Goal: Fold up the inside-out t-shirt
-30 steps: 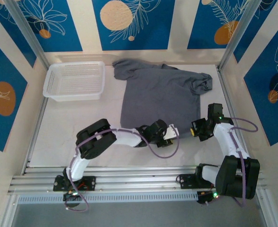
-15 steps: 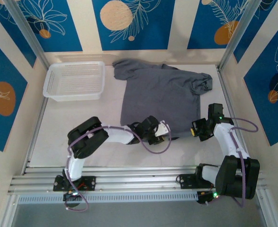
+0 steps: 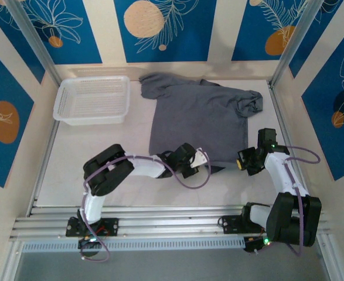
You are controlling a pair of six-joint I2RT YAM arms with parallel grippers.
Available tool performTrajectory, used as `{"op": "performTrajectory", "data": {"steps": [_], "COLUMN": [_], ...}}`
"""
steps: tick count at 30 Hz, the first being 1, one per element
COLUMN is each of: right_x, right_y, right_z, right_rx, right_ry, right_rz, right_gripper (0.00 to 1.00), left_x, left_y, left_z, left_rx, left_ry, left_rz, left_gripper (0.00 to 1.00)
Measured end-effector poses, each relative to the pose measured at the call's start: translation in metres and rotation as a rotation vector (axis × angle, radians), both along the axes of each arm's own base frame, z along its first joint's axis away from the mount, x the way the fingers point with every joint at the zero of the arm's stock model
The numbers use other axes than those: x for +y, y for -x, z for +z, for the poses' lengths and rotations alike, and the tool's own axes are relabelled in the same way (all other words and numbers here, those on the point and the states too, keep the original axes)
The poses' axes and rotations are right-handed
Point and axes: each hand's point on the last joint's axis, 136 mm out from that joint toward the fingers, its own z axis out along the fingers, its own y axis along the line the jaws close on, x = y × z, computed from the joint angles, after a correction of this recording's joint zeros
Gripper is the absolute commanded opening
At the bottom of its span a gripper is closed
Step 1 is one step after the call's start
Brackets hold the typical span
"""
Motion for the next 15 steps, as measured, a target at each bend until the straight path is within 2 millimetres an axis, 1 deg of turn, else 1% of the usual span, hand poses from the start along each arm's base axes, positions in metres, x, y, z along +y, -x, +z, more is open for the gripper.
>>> {"op": "performTrajectory", "data": {"steps": [1,3,4,5,6,8,9,11,13,14,15], "right_x": [-0.001,-0.002,-0.001,0.000,0.002,0.006,0.010,0.021,0.043,0.056,0.071], "right_y": [0.000,-0.001,-0.003,-0.006,-0.011,-0.025,-0.031,-0.040,-0.041,-0.039,-0.035], "right_z": [0.000,-0.001,0.000,0.003,0.010,0.028,0.042,0.074,0.112,0.126,0.137], "right_rx": [-0.001,-0.007,-0.017,-0.034,-0.063,-0.159,-0.233,-0.404,-0.598,-0.677,-0.754], "right_ry": [0.008,0.019,0.021,0.022,0.024,0.033,0.039,0.056,0.089,0.103,0.113], "right_rz": [0.008,0.039,0.065,0.095,0.130,0.209,0.253,0.342,0.456,0.512,0.579], "right_gripper": [0.33,0.46,0.50,0.60,0.63,0.64,0.64,0.61,0.57,0.53,0.47], "left_x": [0.002,0.006,0.007,0.008,0.007,0.003,0.001,-0.001,-0.002,-0.001,-0.001], "left_y": [0.000,-0.002,-0.004,-0.008,-0.014,-0.025,-0.031,-0.041,-0.048,-0.050,-0.054], "left_z": [0.004,0.017,0.028,0.037,0.052,0.076,0.088,0.105,0.117,0.121,0.127], "left_rx": [0.005,0.024,0.033,0.043,0.047,0.060,0.067,0.096,0.134,0.152,0.173], "left_ry": [0.002,0.019,0.035,0.052,0.083,0.142,0.175,0.228,0.267,0.279,0.294], "left_rz": [0.004,0.013,0.021,0.030,0.043,0.066,0.076,0.099,0.122,0.131,0.142], "left_gripper": [0.00,0.00,0.00,0.00,0.00,0.00,0.00,0.00,0.00,0.00,0.00]}}
